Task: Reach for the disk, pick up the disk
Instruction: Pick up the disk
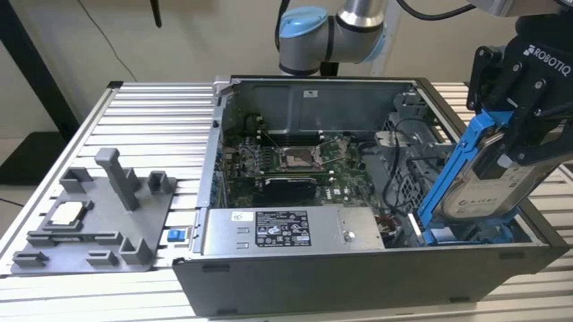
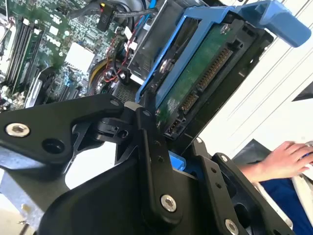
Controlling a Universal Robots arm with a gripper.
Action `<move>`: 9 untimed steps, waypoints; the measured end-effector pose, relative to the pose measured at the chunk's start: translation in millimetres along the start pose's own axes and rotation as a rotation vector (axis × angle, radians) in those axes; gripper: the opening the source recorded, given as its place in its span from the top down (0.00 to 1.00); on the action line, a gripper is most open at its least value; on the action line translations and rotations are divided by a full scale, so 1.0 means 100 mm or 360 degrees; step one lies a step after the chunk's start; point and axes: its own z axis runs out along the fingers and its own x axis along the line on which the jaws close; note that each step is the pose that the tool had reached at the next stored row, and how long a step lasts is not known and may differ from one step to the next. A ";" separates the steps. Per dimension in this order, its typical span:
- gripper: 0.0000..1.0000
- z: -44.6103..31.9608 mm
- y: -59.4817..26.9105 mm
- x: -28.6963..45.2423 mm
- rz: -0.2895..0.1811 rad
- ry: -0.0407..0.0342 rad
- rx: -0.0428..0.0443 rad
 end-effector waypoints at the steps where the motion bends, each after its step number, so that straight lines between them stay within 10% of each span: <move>1: 1.00 0.000 0.000 0.000 0.0000 0.0000 0.0000; 9: 1.00 0.000 0.000 0.000 -0.0001 0.0000 0.0000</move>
